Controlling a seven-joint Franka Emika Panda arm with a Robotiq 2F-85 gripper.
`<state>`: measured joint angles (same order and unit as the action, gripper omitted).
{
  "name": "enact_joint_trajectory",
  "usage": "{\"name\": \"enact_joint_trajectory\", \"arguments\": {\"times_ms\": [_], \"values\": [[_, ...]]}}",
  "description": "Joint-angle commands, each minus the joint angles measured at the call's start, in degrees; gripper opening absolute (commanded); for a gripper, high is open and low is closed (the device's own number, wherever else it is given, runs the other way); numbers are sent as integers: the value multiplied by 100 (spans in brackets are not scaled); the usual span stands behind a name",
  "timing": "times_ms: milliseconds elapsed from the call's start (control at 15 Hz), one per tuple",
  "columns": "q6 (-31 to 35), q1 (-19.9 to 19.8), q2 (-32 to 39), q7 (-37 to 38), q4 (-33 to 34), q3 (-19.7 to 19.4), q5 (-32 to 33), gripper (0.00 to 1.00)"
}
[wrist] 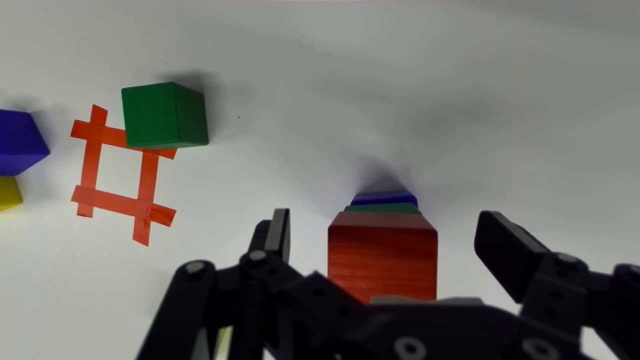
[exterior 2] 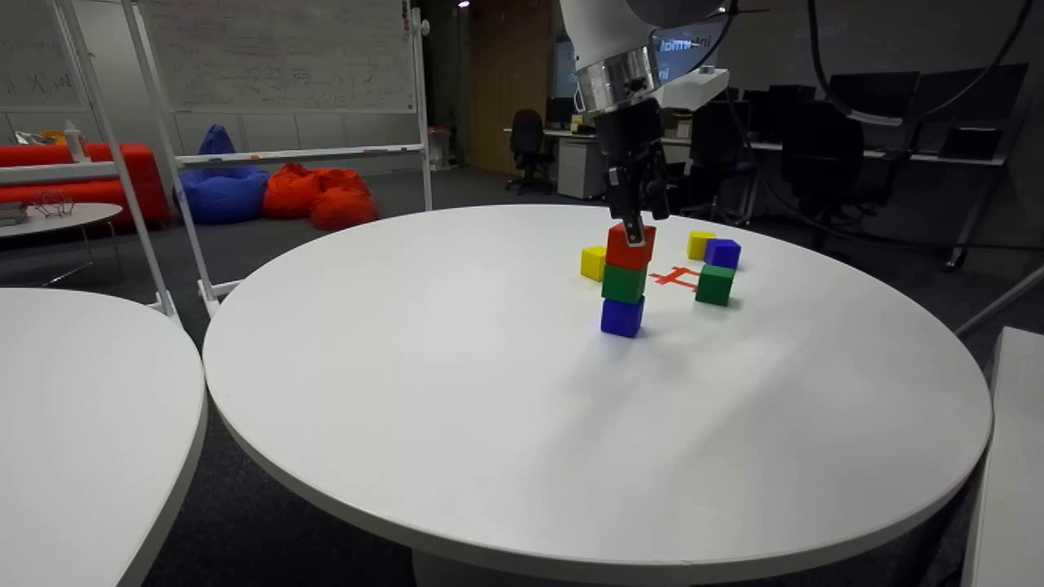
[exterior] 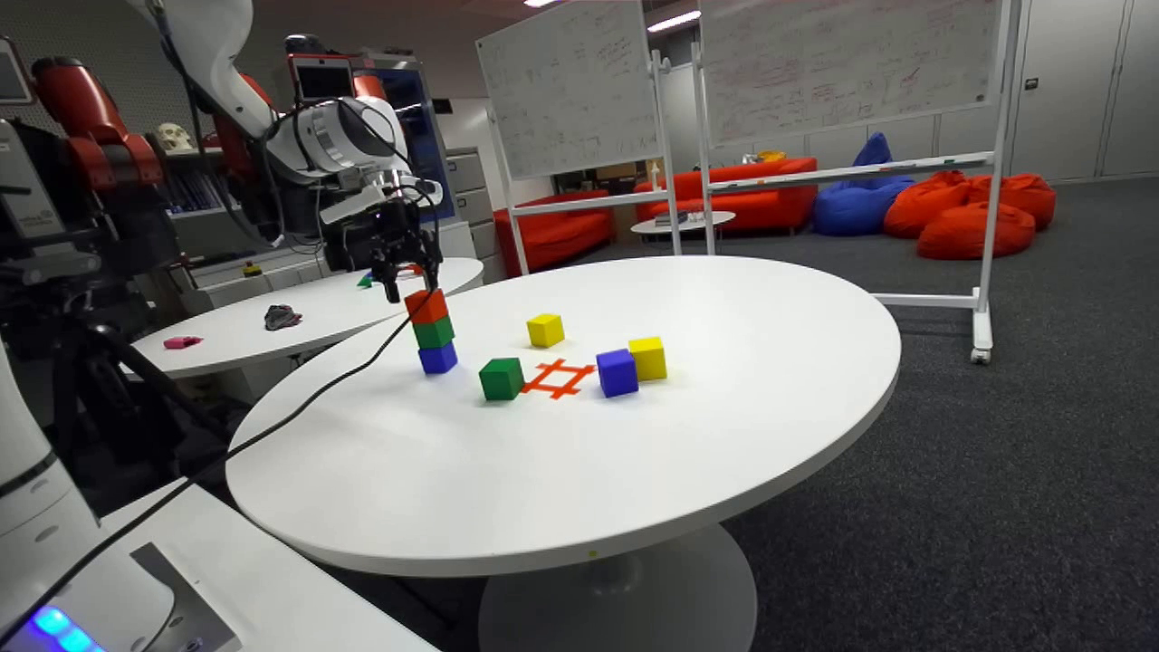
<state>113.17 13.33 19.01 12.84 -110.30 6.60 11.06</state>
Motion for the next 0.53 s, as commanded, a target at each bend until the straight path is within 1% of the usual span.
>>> {"name": "enact_joint_trajectory", "arguments": {"times_ms": [0, 467], "values": [[-21, -61, 85, -117, 93, -6, -57, 100], [-72, -22, 145, -112, 175, 1, -23, 100]]}}
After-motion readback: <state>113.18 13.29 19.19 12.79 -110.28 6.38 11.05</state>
